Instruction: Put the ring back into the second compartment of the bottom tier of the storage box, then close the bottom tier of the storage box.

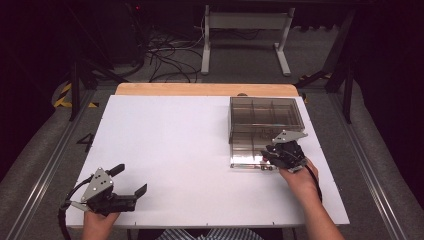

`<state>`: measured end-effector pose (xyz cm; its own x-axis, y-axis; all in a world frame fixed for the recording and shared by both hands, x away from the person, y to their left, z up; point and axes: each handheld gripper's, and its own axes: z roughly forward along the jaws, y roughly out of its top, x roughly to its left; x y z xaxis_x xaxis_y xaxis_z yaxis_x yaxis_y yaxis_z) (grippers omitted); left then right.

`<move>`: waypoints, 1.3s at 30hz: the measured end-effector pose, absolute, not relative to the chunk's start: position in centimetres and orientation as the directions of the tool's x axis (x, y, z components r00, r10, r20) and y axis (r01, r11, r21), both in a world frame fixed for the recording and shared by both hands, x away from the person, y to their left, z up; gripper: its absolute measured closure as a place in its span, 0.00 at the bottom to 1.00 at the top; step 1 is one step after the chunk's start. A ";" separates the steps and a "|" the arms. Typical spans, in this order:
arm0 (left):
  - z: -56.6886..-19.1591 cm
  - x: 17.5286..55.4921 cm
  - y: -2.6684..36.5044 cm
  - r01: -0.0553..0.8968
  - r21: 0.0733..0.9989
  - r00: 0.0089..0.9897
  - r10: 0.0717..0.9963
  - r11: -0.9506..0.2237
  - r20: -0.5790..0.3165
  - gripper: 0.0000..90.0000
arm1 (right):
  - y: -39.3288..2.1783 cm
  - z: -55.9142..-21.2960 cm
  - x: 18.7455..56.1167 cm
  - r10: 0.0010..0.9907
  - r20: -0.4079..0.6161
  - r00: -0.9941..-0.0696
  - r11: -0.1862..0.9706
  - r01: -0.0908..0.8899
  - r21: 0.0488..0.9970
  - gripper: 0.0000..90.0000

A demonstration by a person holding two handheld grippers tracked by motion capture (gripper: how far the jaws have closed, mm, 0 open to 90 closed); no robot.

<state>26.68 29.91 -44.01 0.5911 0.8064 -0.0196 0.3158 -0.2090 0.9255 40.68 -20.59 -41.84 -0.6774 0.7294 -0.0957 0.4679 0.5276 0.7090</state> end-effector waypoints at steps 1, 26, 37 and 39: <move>-44.0 26.7 29.9 0.317 0.926 0.591 0.806 -0.205 -0.024 0.02 | -20.6 -41.7 40.6 0.730 -0.095 -0.677 0.525 0.468 0.711 0.77; -44.0 26.7 29.8 0.317 0.927 0.591 0.806 -0.201 -0.027 0.02 | -22.2 -42.1 37.3 0.715 -0.106 -0.691 0.559 0.475 0.679 1.00; -44.0 26.7 29.9 0.316 0.926 0.591 0.806 -0.204 -0.024 0.02 | -22.7 -43.4 36.9 0.720 -0.095 -0.687 0.568 0.505 0.650 1.00; -44.0 26.7 29.9 0.315 0.927 0.591 0.806 -0.204 -0.023 0.02 | -22.7 -43.5 37.0 0.719 -0.101 -0.687 0.575 0.507 0.642 1.00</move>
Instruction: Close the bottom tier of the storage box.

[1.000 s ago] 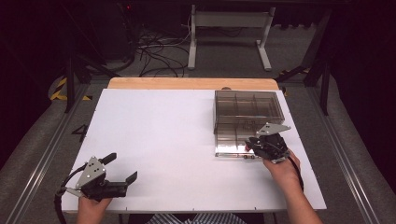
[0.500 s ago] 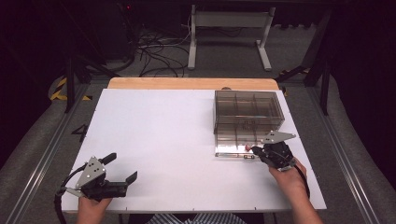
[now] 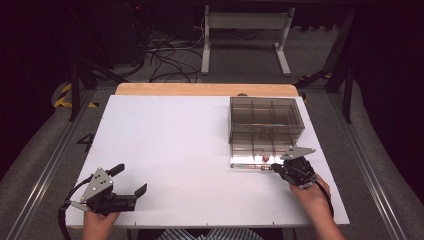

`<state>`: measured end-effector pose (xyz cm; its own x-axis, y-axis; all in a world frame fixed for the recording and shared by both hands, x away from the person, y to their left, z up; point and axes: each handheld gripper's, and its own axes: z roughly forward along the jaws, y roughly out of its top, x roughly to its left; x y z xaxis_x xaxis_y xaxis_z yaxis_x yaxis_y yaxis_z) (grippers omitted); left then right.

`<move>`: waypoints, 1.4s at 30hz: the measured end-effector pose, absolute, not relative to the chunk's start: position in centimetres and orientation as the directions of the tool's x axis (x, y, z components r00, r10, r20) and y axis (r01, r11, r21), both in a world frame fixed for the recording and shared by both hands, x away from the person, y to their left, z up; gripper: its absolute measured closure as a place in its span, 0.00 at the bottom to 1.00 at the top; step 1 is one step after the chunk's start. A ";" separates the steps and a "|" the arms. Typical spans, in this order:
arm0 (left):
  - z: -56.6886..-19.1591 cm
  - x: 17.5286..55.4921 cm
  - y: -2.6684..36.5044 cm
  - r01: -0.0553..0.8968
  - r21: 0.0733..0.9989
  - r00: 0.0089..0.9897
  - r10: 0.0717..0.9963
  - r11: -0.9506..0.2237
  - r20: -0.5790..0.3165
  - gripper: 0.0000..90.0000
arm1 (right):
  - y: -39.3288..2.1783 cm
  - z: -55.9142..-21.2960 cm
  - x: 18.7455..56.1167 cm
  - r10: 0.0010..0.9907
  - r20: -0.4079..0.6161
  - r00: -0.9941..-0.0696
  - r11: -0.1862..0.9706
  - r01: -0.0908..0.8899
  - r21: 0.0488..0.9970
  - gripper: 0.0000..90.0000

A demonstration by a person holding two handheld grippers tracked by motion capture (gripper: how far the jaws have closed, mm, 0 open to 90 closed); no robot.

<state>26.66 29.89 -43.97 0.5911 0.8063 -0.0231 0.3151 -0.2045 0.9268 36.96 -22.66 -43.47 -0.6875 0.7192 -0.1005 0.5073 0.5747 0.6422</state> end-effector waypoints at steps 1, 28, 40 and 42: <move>-44.0 26.7 29.9 0.315 0.927 0.591 0.806 -0.205 -0.022 0.02 | -22.7 -43.5 37.0 0.719 -0.104 -0.687 0.577 0.508 0.640 1.00; -44.0 26.6 29.9 0.315 0.927 0.591 0.807 -0.204 -0.023 0.02 | -23.1 -44.9 37.0 0.730 -0.091 -0.677 0.584 0.549 0.598 1.00; -44.0 26.7 29.8 0.316 0.927 0.593 0.805 -0.202 -0.027 0.02 | -23.0 -45.0 37.0 0.736 -0.102 -0.669 0.581 0.546 0.604 1.00; -44.0 26.7 29.8 0.313 0.927 0.593 0.805 -0.207 -0.020 0.02 | -23.0 -45.0 37.0 0.737 -0.103 -0.668 0.579 0.546 0.605 1.00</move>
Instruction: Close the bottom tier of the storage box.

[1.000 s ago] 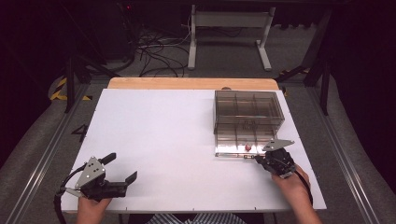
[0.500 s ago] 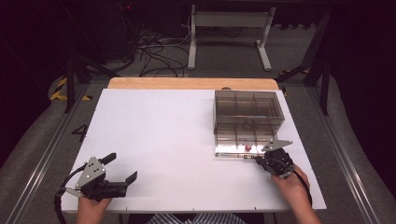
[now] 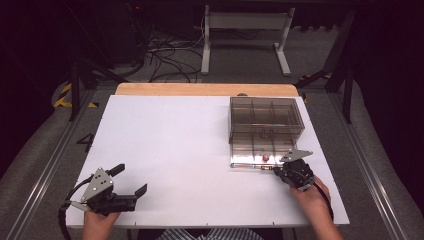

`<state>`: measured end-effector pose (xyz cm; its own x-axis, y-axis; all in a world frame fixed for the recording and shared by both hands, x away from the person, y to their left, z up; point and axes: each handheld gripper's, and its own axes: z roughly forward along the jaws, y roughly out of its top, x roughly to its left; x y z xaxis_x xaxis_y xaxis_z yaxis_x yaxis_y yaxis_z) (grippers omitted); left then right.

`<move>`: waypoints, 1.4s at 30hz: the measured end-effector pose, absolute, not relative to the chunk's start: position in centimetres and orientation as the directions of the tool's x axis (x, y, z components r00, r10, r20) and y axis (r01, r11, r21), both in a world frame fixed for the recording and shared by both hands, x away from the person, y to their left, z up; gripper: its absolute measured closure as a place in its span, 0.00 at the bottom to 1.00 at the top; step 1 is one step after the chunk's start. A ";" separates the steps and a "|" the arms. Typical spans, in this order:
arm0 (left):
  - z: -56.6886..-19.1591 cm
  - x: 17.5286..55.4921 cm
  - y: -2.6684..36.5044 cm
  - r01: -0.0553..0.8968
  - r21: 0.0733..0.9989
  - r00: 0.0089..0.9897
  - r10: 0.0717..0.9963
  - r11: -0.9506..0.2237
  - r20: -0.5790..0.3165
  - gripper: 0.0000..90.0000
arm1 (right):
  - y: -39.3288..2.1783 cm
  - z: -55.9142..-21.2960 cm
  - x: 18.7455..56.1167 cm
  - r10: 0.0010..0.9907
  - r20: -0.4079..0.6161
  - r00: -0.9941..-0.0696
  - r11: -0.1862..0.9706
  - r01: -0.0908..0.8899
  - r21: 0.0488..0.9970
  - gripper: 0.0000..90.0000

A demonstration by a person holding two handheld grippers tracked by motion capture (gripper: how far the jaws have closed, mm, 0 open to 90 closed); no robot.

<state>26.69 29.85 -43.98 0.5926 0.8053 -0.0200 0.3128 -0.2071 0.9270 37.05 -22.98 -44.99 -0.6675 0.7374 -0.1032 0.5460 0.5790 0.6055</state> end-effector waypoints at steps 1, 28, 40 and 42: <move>-44.0 26.7 29.8 0.314 0.927 0.593 0.805 -0.207 -0.021 0.02 | -23.0 -45.0 37.1 0.738 -0.103 -0.667 0.578 0.546 0.606 1.00; -44.0 26.7 29.8 0.316 0.927 0.592 0.805 -0.202 -0.026 0.02 | -22.6 -45.6 38.3 0.784 -0.131 -0.606 0.525 0.535 0.662 1.00; -44.0 26.7 29.8 0.316 0.925 0.593 0.805 -0.210 -0.020 0.02 | -22.2 -45.7 39.1 0.799 -0.170 -0.577 0.521 0.524 0.674 1.00; -44.0 26.7 29.8 0.316 0.925 0.593 0.805 -0.210 -0.020 0.02 | -22.2 -45.7 39.3 0.800 -0.169 -0.576 0.521 0.524 0.674 1.00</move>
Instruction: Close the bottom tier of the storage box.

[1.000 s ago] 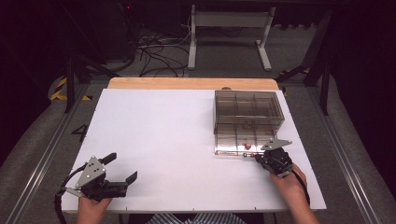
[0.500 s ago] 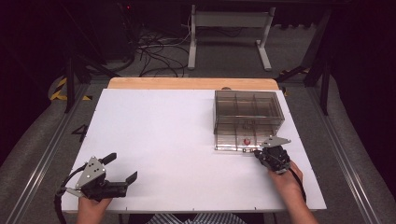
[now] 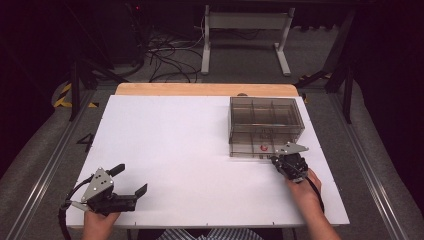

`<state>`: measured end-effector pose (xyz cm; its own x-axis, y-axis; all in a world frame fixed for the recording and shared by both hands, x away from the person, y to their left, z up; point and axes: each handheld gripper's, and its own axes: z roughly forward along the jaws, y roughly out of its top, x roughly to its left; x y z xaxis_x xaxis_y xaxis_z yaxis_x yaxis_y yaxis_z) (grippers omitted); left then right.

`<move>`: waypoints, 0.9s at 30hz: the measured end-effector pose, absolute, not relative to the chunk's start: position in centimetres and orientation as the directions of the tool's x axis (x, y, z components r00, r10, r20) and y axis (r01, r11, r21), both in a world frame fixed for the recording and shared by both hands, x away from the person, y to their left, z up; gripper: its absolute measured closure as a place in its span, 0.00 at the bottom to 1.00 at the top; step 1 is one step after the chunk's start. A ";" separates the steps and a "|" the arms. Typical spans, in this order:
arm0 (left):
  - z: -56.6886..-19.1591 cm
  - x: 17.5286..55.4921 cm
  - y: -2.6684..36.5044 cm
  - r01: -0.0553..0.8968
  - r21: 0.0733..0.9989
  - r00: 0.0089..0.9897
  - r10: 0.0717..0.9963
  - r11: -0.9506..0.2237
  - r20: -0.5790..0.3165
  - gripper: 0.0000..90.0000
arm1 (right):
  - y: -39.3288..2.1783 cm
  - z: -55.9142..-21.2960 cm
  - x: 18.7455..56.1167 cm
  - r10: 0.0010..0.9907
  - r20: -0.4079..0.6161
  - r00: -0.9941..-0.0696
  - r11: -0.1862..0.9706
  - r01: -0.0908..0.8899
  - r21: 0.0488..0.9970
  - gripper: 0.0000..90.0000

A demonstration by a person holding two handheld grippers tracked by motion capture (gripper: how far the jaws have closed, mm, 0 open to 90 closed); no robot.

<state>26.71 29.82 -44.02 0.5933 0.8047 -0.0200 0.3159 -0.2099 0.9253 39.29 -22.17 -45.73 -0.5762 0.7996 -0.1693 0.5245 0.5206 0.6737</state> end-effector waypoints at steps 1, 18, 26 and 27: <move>-44.0 26.7 29.8 0.316 0.925 0.592 0.805 -0.210 -0.020 0.02 | -22.2 -45.7 39.4 0.800 -0.167 -0.576 0.518 0.524 0.677 1.00; -44.1 26.7 29.8 0.323 0.923 0.592 0.806 -0.210 -0.023 0.02 | -22.2 -45.7 41.3 0.826 -0.152 -0.543 0.477 0.530 0.701 1.00; -44.1 26.7 29.7 0.322 0.924 0.593 0.805 -0.208 -0.025 0.02 | -22.2 -45.9 42.2 0.834 -0.142 -0.533 0.464 0.539 0.703 1.00; -44.1 26.7 29.7 0.321 0.924 0.593 0.805 -0.208 -0.025 0.02 | -22.2 -45.9 42.3 0.835 -0.142 -0.531 0.463 0.540 0.703 1.00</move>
